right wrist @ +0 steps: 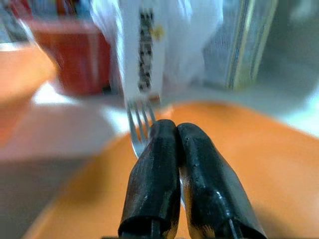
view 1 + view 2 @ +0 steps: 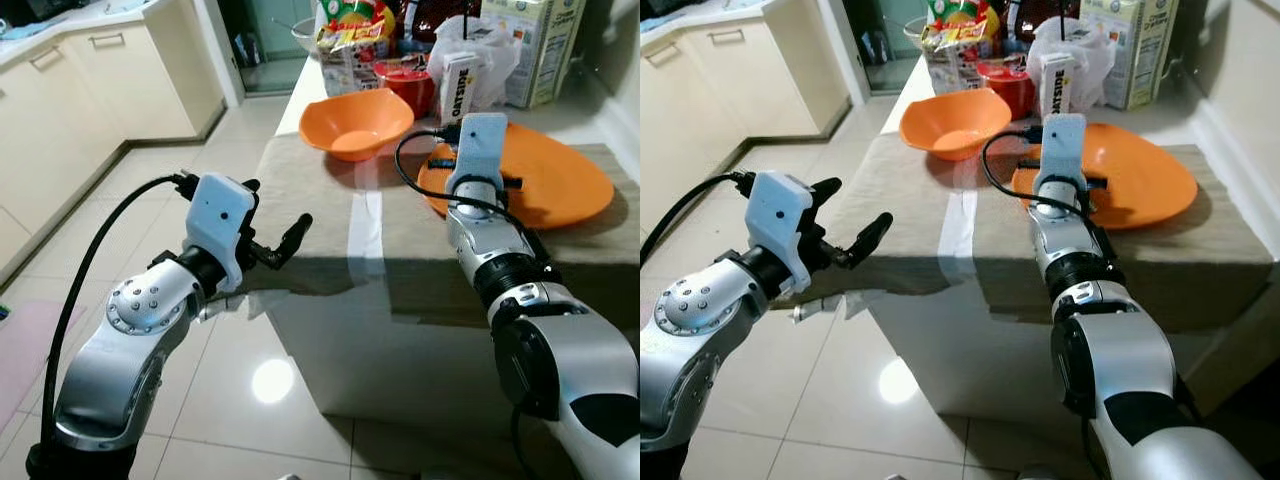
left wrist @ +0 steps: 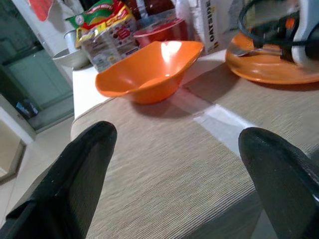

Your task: Setting the table

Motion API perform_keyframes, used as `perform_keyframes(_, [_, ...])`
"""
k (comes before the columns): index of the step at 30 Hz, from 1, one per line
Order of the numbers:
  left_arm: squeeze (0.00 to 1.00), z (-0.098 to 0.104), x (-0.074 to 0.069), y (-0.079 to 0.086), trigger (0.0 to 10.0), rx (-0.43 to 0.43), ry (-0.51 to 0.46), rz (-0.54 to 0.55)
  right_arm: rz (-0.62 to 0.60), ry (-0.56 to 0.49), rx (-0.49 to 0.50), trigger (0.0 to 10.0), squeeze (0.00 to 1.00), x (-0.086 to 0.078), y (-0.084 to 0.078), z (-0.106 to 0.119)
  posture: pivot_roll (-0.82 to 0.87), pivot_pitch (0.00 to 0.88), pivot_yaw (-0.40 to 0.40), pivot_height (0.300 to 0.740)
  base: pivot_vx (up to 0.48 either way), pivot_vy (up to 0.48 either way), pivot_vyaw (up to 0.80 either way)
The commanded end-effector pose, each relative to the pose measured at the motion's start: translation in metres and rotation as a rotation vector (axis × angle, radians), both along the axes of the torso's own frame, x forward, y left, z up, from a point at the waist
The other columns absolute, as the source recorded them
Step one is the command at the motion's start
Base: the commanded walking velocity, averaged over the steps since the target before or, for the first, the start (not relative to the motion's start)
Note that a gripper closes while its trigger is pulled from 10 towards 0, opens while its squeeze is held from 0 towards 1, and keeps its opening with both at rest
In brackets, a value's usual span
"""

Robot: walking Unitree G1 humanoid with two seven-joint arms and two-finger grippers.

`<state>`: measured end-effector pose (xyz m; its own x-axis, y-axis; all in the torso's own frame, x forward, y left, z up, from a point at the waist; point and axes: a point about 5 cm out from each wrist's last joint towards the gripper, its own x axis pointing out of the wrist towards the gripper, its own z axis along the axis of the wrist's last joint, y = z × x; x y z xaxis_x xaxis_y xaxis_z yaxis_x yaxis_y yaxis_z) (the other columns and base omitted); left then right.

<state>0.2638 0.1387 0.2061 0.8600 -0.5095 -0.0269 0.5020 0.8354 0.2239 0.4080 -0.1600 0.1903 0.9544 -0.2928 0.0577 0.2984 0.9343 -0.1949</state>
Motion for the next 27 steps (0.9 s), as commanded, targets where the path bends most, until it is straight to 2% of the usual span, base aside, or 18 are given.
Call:
perform_keyframes(1, [0.00, 0.003, 0.003, 0.004, 10.0, 0.007, -0.013, 0.021, 0.025, -0.036, -0.013, 0.0, 0.00, 0.001, 0.009, 0.008, -0.07, 0.000, 0.175, 0.735, 0.000, 0.000, 0.00])
perform_keyframes(8, [0.00, 0.003, 0.003, 0.003, 10.0, 0.004, -0.014, 0.019, -0.003, -0.018, -0.011, 0.0, 0.00, 0.003, 0.004, 0.009, -0.07, 0.000, 0.175, 0.735, 0.000, 0.000, 0.00])
perform_keyframes(9, [0.00, 0.003, 0.003, 0.003, 10.0, 0.003, -0.014, 0.019, -0.009, -0.020, -0.006, 10.0, 0.09, 0.003, 0.002, 0.010, -0.07, 0.000, 0.175, 0.735, 0.000, 0.000, 0.00])
perform_keyframes(10, [0.00, 0.003, 0.003, 0.003, 10.0, 0.003, -0.014, 0.019, -0.009, -0.020, -0.006, 10.0, 0.09, 0.003, 0.002, 0.010, -0.07, 0.000, 0.175, 0.735, 0.000, 0.000, 0.00])
perform_keyframes(11, [0.00, 0.003, 0.003, 0.003, 10.0, 0.002, -0.014, 0.020, -0.013, -0.024, -0.003, 10.0, 1.00, 0.004, -0.001, 0.013, -0.07, 0.000, 0.175, 0.735, 0.000, 0.000, 0.00])
perform_keyframes(16, [0.00, 0.003, 0.004, 0.002, 10.0, 0.000, -0.016, 0.026, -0.026, -0.030, -0.022, 10.0, 1.00, 0.005, -0.009, 0.020, -0.07, 0.000, 0.173, 0.735, 0.000, 0.000, 0.00])
perform_keyframes(22, [0.00, 0.002, 0.004, 0.002, 10.0, -0.003, -0.015, 0.026, -0.012, -0.020, -0.028, 10.0, 1.00, 0.005, -0.009, 0.018, -0.07, 0.000, 0.169, 0.735, 0.000, 0.000, 0.00])
perform_keyframes(27, [0.00, 0.002, 0.006, 0.001, 10.0, -0.006, -0.019, 0.030, -0.011, -0.066, -0.035, 10.0, 1.00, 0.006, -0.010, 0.026, -0.08, 0.000, 0.168, 0.735, 0.000, 0.000, 0.00])
